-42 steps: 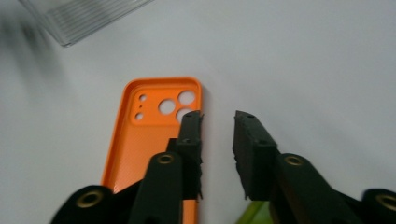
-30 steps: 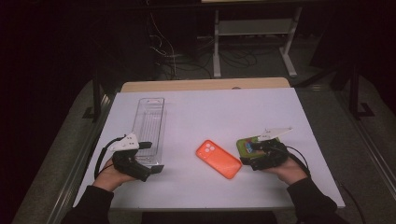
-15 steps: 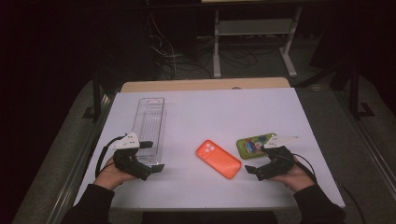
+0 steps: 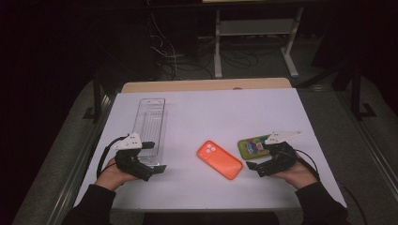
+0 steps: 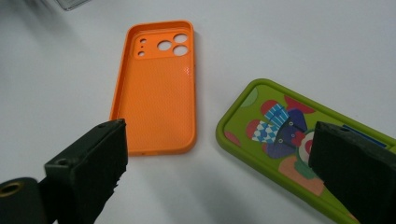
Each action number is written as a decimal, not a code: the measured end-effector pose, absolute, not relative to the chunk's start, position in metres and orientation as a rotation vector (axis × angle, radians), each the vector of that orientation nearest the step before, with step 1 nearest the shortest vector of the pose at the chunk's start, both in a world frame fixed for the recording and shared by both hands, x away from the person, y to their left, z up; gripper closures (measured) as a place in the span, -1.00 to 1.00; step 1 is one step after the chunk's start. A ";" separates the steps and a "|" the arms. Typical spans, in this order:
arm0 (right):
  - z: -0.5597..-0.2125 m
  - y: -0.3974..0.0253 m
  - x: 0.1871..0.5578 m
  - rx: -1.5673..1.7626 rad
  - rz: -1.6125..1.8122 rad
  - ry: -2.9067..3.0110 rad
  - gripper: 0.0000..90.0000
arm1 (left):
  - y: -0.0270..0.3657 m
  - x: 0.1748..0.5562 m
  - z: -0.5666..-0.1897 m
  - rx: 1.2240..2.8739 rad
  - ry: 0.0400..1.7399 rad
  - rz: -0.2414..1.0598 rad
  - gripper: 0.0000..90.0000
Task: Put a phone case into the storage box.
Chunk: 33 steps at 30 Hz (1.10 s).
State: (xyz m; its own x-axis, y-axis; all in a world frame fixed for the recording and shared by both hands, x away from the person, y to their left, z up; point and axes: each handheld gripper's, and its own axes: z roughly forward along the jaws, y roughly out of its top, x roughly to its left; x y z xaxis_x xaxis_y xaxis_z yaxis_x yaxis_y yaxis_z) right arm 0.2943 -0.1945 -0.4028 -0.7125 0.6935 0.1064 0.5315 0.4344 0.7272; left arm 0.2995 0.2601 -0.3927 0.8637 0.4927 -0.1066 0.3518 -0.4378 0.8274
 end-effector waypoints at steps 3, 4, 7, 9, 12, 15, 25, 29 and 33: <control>-0.401 -0.192 0.297 1.059 1.145 2.486 -0.93 | 0.260 0.301 -0.393 2.069 0.614 0.182 -1.00; -0.399 -0.189 0.300 1.070 1.136 2.492 -0.94 | 0.261 0.302 -0.393 2.071 0.618 0.179 -1.00; -0.394 -0.185 0.305 1.068 1.140 2.491 -0.96 | 0.260 0.302 -0.394 2.072 0.614 0.183 -1.00; -0.391 -0.182 0.308 1.073 1.139 2.489 -0.97 | 0.260 0.302 -0.394 2.067 0.614 0.183 -1.00; -0.389 -0.180 0.312 1.058 1.149 2.483 -0.98 | 0.262 0.302 -0.393 2.061 0.625 0.186 -1.00; -0.387 -0.176 0.315 1.051 1.143 2.480 -0.99 | 0.263 0.303 -0.392 2.054 0.645 0.197 -1.00; -0.384 -0.148 0.333 1.044 1.172 2.486 -1.00 | 0.269 0.307 -0.392 2.047 0.664 0.219 -1.00; -0.383 -0.141 0.339 1.043 1.199 2.478 -1.00 | 0.270 0.308 -0.392 2.043 0.667 0.224 -1.00; -0.382 -0.133 0.342 1.023 1.195 2.490 -1.00 | 0.269 0.308 -0.392 2.041 0.665 0.214 -1.00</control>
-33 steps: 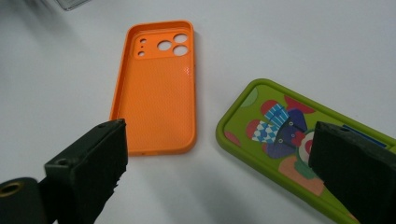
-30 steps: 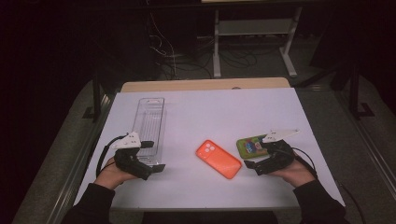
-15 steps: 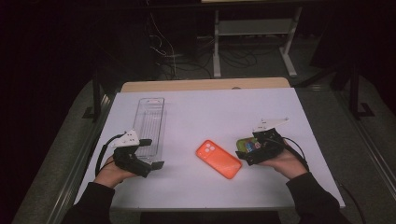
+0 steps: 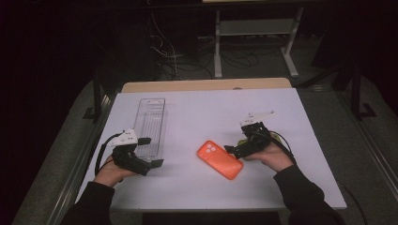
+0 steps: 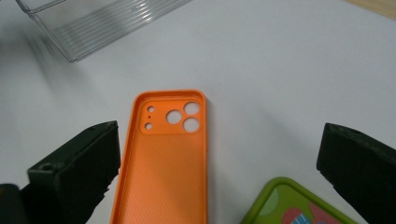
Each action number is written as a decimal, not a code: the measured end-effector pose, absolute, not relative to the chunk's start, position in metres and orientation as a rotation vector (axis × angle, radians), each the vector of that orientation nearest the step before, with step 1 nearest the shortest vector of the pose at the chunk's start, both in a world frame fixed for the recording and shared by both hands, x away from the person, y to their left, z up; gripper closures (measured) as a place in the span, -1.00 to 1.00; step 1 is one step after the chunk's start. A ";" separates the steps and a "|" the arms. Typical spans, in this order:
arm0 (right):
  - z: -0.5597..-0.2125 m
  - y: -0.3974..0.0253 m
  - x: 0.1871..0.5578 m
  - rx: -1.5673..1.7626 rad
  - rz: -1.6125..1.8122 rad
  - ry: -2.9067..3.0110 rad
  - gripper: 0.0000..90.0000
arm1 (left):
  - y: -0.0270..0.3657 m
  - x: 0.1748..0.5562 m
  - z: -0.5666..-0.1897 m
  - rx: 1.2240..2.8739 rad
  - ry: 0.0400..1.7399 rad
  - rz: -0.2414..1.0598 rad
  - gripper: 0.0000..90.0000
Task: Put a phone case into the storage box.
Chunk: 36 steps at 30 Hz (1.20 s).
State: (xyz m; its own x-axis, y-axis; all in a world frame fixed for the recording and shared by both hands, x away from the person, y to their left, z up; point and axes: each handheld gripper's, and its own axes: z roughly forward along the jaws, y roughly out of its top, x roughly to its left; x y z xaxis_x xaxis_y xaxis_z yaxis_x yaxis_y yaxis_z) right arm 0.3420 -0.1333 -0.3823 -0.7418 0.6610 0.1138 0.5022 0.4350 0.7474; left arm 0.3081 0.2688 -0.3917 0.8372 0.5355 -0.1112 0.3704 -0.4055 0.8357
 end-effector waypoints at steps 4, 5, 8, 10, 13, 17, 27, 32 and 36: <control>-0.384 -0.125 0.346 1.008 1.193 2.505 -1.00 | 0.269 0.310 -0.393 2.031 0.673 0.216 -1.00; -0.384 -0.121 0.347 1.012 1.189 2.514 -1.00 | 0.269 0.310 -0.393 2.026 0.679 0.209 -1.00; -0.385 -0.115 0.350 0.999 1.173 2.518 -1.00 | 0.270 0.310 -0.393 2.031 0.679 0.207 -1.00; -0.387 -0.112 0.351 0.995 1.165 2.527 -1.00 | 0.270 0.309 -0.392 2.034 0.680 0.203 -1.00; -0.390 -0.107 0.350 0.983 1.125 2.559 -1.00 | 0.269 0.309 -0.393 2.034 0.679 0.196 -1.00; -0.395 -0.105 0.348 0.999 1.061 2.581 -1.00 | 0.267 0.308 -0.393 2.041 0.670 0.195 -1.00; -0.403 -0.101 0.345 1.010 1.004 2.607 -1.00 | 0.267 0.309 -0.394 2.041 0.666 0.195 -1.00; -0.411 -0.094 0.343 1.007 0.976 2.626 -1.00 | 0.266 0.308 -0.394 2.037 0.673 0.191 -1.00; -0.420 -0.091 0.342 0.998 0.965 2.640 -1.00 | 0.266 0.308 -0.394 2.035 0.672 0.190 -1.00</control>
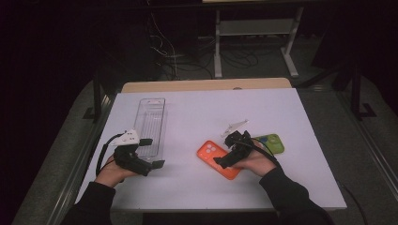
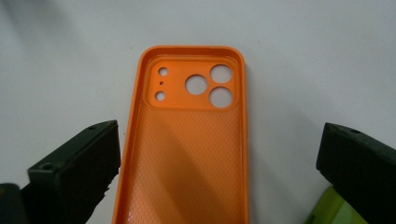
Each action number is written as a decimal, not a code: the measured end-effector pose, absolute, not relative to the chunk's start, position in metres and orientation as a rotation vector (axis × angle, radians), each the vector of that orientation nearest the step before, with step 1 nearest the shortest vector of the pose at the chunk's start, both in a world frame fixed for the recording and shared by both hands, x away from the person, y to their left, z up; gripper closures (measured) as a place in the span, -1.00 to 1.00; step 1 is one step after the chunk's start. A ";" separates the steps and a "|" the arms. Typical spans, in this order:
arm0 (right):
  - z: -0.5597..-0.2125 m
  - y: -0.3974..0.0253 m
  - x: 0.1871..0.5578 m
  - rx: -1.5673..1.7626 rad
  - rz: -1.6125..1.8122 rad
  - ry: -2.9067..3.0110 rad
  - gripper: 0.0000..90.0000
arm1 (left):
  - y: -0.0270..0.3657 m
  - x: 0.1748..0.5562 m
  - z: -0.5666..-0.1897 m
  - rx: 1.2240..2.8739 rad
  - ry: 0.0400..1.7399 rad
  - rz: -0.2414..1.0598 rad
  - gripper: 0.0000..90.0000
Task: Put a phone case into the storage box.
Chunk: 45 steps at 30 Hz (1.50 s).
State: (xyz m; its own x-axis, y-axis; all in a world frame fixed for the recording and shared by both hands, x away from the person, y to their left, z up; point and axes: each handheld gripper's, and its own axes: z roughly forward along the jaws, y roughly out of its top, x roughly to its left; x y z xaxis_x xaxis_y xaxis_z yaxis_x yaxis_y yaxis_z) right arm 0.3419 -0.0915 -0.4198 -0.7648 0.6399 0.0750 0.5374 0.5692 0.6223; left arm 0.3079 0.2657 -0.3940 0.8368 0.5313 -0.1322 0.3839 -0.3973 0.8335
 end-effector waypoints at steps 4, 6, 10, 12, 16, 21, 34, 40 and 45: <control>-0.429 -0.087 0.340 0.981 0.945 2.667 -1.00 | 0.266 0.308 -0.394 2.032 0.672 0.190 -1.00; -0.431 -0.084 0.339 0.978 0.931 2.673 -0.98 | 0.265 0.308 -0.394 2.036 0.671 0.188 -1.00; -0.438 -0.081 0.338 0.971 0.899 2.693 -0.97 | 0.265 0.308 -0.394 2.037 0.667 0.190 -1.00; -0.438 -0.081 0.338 0.974 0.902 2.693 -0.94 | 0.265 0.308 -0.394 2.042 0.661 0.190 -1.00; -0.439 -0.080 0.337 0.961 0.906 2.698 -0.89 | 0.265 0.308 -0.394 2.041 0.667 0.188 -1.00; -0.443 -0.078 0.336 0.974 0.887 2.719 -0.87 | 0.265 0.308 -0.394 2.048 0.658 0.189 -1.00; -0.443 -0.074 0.329 0.961 0.836 2.694 -0.67 | 0.264 0.307 -0.393 2.042 0.667 0.187 -1.00; -0.441 -0.075 0.332 0.989 0.850 2.711 -0.66 | 0.264 0.307 -0.393 2.041 0.661 0.183 -1.00; -0.433 -0.080 0.336 0.999 0.874 2.718 -0.66 | 0.263 0.311 -0.391 2.046 0.655 0.171 -1.00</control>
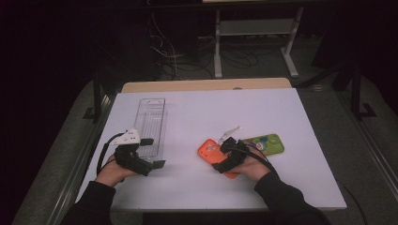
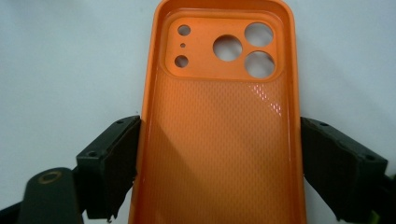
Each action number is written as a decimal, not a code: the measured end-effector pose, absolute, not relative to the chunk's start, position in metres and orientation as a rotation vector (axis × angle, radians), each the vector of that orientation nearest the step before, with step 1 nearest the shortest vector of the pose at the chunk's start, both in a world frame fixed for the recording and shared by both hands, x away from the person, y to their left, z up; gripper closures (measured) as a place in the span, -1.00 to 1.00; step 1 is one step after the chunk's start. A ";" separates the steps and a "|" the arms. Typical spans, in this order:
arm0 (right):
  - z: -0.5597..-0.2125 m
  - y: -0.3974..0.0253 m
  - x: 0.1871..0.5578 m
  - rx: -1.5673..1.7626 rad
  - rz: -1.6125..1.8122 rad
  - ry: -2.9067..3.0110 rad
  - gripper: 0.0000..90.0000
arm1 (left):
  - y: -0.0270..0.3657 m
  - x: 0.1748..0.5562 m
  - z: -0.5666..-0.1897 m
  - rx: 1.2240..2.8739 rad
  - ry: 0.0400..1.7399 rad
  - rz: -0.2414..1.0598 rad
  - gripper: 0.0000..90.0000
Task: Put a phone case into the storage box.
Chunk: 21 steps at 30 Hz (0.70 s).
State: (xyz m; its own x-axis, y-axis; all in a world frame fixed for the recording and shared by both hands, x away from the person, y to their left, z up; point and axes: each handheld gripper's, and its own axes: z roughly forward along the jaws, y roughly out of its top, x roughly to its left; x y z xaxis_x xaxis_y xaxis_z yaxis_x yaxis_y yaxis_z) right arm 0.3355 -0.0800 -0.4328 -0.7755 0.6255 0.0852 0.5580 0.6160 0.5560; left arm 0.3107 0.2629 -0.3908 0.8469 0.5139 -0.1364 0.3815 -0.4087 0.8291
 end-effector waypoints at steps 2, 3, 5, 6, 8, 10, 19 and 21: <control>-0.426 -0.082 0.338 0.989 0.890 2.717 -0.66 | 0.262 0.312 -0.389 2.054 0.651 0.173 -1.00; -0.422 -0.084 0.339 0.985 0.898 2.720 -0.66 | 0.261 0.314 -0.388 2.050 0.644 0.173 -1.00; -0.415 -0.087 0.341 0.972 0.909 2.726 -0.66 | 0.260 0.315 -0.387 2.061 0.640 0.170 -1.00; -0.412 -0.089 0.343 0.959 0.912 2.729 -0.66 | 0.259 0.317 -0.387 2.065 0.632 0.171 -1.00; -0.407 -0.093 0.346 0.940 0.917 2.735 -0.66 | 0.256 0.319 -0.386 2.064 0.628 0.166 -1.00; -0.403 -0.097 0.350 0.928 0.925 2.747 -0.66 | 0.254 0.321 -0.384 2.078 0.612 0.164 -1.00; -0.391 -0.114 0.370 0.761 0.909 2.798 -0.66 | 0.241 0.334 -0.374 2.072 0.567 0.154 -1.00; -0.389 -0.114 0.371 0.756 0.911 2.803 -0.66 | 0.238 0.337 -0.372 2.070 0.557 0.142 -1.00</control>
